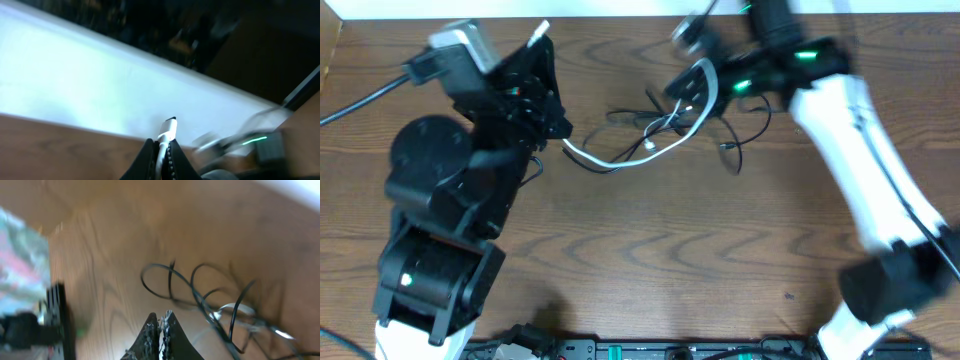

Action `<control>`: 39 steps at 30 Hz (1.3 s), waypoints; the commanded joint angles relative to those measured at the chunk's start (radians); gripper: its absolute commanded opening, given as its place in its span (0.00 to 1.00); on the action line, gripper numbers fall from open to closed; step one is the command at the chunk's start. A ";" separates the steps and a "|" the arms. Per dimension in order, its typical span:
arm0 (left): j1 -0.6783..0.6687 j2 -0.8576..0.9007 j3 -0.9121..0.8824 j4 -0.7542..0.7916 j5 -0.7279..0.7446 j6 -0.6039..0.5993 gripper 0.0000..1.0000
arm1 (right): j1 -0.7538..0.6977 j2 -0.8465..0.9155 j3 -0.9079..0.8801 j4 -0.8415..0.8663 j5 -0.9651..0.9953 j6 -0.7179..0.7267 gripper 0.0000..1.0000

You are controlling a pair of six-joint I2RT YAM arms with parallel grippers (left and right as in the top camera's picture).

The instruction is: Untangle cables

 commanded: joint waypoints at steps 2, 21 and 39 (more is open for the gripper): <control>0.006 0.031 0.013 -0.067 -0.029 0.058 0.07 | -0.089 -0.181 0.061 0.013 -0.025 0.176 0.01; 0.006 0.089 0.012 -0.193 -0.028 0.064 0.17 | -0.245 -0.327 0.079 0.140 0.013 0.510 0.01; 0.006 0.158 0.010 -0.340 -0.009 0.065 0.69 | -0.020 -0.003 0.079 0.018 0.216 0.500 0.01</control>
